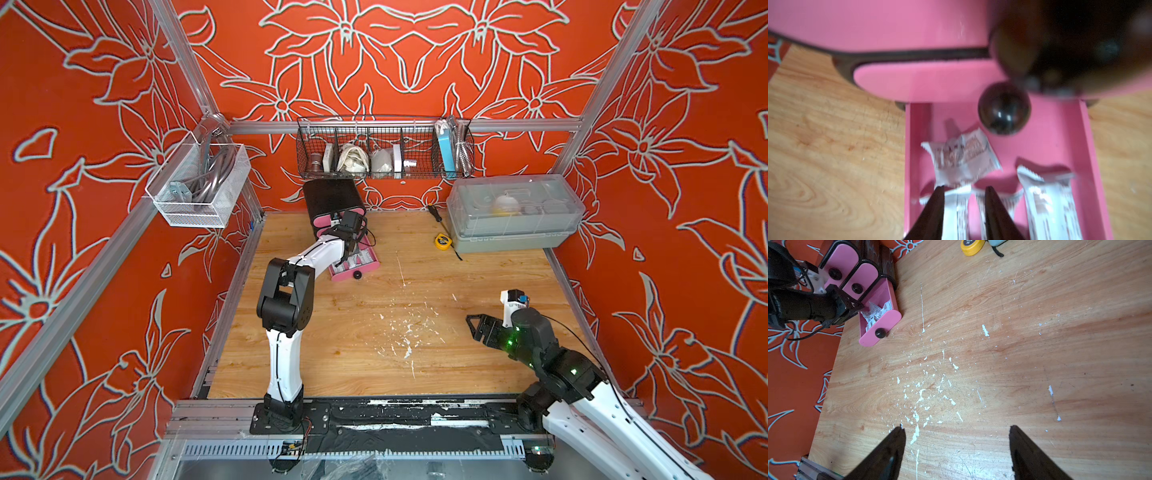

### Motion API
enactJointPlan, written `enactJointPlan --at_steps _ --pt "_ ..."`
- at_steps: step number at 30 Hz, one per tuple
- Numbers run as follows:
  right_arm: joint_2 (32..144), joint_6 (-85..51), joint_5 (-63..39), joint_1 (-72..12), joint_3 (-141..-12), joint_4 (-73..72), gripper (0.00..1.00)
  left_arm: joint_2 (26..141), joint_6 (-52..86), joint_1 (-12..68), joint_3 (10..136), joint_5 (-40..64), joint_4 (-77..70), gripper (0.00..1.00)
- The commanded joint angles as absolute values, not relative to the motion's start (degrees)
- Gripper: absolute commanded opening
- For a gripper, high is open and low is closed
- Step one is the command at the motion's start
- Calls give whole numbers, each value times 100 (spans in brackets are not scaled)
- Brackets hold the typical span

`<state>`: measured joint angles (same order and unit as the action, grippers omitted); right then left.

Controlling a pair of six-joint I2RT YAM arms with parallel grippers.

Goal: Place the cookies into the drawer by color
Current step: Place the cookie in the drawer, then close the drawer in the storage box.

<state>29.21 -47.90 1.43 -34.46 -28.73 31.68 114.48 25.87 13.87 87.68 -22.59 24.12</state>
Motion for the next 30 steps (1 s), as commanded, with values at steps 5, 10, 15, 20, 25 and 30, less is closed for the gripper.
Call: enactJointPlan --at_steps 5,10,15,20,25,30 --pt "2999 -4343 -685 -3472 -2920 2328 82 8891 3483 1480 7487 -615 2215 33" --pt "3842 -4427 -1579 -3472 -3061 1220 83 7281 3432 1724 6818 -370 3128 32" --pt "5259 -4619 -1946 -3524 -3576 551 83 5743 3439 1758 6159 -496 4072 31" --pt "6599 -4662 -1969 -3688 -4263 110 82 4651 3387 1758 5690 -723 4990 30" --pt "7917 -4915 -1952 -3901 -4840 -589 78 4140 3069 1758 5208 -1250 5269 31" --pt "9316 -4778 -1594 -4183 -5803 -685 77 3964 2778 1757 4881 -1681 5357 42"
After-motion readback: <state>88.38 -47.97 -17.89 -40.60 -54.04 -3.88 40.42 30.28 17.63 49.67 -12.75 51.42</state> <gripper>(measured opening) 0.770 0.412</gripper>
